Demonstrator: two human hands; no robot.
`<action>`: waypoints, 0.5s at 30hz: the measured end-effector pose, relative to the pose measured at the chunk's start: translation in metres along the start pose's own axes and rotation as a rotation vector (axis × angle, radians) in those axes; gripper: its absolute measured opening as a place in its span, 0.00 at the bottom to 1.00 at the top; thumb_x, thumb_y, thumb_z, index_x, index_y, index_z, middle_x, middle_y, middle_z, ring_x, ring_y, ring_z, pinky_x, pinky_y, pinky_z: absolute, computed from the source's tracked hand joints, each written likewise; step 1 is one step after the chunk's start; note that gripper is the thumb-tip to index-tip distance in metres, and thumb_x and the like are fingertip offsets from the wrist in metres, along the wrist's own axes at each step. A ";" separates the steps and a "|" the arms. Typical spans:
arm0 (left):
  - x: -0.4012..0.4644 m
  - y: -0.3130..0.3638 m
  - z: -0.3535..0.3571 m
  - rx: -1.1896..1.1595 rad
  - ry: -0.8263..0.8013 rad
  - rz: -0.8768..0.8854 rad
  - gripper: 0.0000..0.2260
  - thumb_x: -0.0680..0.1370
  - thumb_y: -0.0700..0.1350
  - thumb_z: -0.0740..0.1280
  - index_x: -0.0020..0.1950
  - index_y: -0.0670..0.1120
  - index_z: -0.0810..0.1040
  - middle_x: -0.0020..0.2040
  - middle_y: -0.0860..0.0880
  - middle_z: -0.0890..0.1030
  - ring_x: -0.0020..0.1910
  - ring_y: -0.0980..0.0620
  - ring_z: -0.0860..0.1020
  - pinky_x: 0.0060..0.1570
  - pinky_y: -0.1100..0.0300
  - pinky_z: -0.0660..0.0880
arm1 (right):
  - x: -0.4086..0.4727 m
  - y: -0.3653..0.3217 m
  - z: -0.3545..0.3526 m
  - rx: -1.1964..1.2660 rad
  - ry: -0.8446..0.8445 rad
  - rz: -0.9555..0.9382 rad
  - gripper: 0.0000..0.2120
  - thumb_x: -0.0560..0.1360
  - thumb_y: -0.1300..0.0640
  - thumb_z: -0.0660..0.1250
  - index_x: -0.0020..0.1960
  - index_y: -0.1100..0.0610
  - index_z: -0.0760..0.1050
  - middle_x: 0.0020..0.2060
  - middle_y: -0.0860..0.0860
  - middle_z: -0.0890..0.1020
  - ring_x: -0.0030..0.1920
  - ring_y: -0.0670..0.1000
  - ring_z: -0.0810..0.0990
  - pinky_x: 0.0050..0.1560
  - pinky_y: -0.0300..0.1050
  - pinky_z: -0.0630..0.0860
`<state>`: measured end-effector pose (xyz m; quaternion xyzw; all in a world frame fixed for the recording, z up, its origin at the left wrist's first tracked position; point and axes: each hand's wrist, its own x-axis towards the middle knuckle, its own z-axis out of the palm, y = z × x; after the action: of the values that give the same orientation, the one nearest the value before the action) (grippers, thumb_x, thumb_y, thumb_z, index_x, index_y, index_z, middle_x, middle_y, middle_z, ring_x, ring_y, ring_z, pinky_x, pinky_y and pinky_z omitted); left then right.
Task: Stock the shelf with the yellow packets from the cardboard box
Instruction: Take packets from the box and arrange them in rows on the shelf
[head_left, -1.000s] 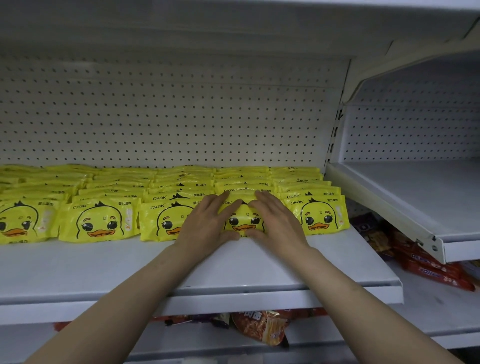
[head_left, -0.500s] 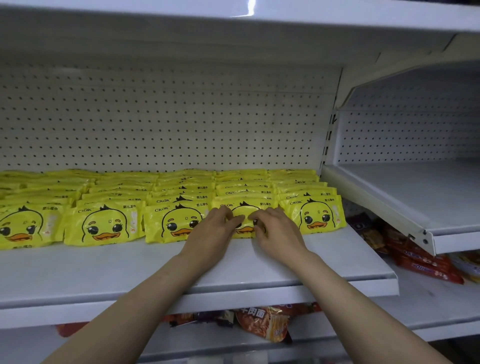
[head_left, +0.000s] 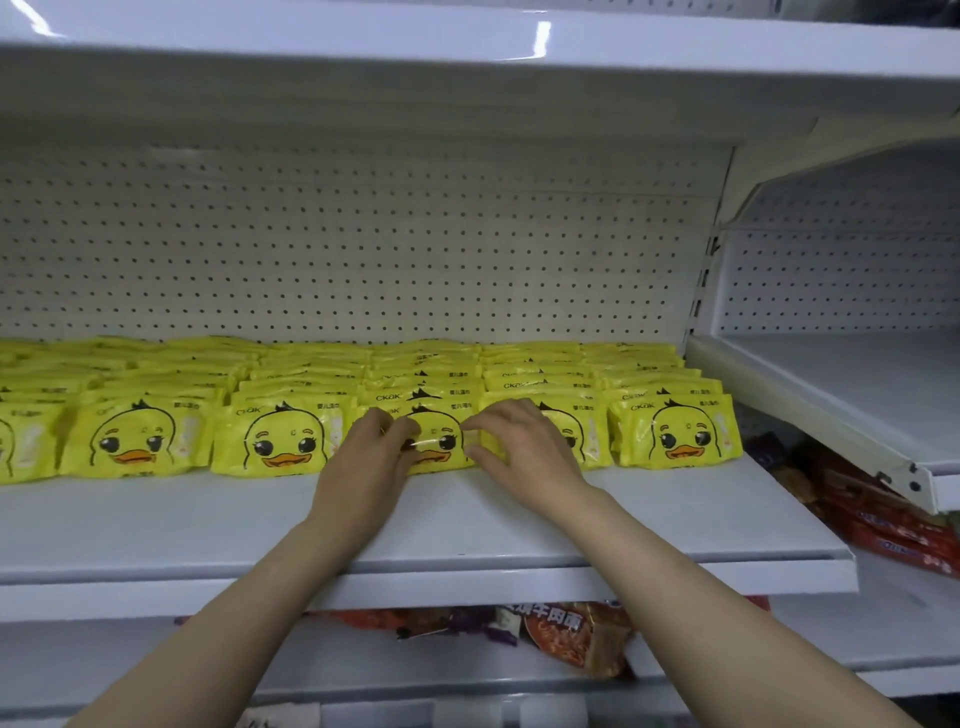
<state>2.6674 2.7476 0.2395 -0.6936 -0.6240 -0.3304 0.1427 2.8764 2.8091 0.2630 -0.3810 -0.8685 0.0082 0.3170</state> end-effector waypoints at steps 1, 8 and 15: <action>-0.002 -0.005 -0.001 0.004 -0.009 0.011 0.12 0.77 0.46 0.68 0.60 0.48 0.76 0.52 0.47 0.73 0.50 0.43 0.75 0.40 0.50 0.76 | 0.002 -0.007 0.005 0.006 -0.023 -0.026 0.14 0.77 0.47 0.67 0.62 0.48 0.79 0.58 0.48 0.79 0.62 0.53 0.71 0.59 0.51 0.72; -0.006 -0.031 -0.001 -0.001 -0.086 0.112 0.19 0.75 0.40 0.71 0.65 0.48 0.78 0.58 0.45 0.77 0.56 0.42 0.75 0.49 0.49 0.78 | 0.009 -0.026 0.034 -0.112 -0.137 -0.102 0.17 0.77 0.48 0.65 0.64 0.48 0.78 0.67 0.49 0.75 0.69 0.53 0.67 0.66 0.53 0.68; -0.004 -0.037 -0.006 -0.026 -0.061 0.080 0.16 0.74 0.43 0.72 0.61 0.50 0.79 0.51 0.47 0.74 0.52 0.44 0.74 0.44 0.51 0.77 | 0.012 -0.031 0.039 -0.091 -0.010 -0.064 0.16 0.75 0.49 0.68 0.63 0.50 0.79 0.60 0.50 0.78 0.63 0.55 0.72 0.60 0.53 0.72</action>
<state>2.6306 2.7477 0.2336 -0.7295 -0.5957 -0.3111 0.1275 2.8279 2.8037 0.2465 -0.3672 -0.8812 -0.0395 0.2950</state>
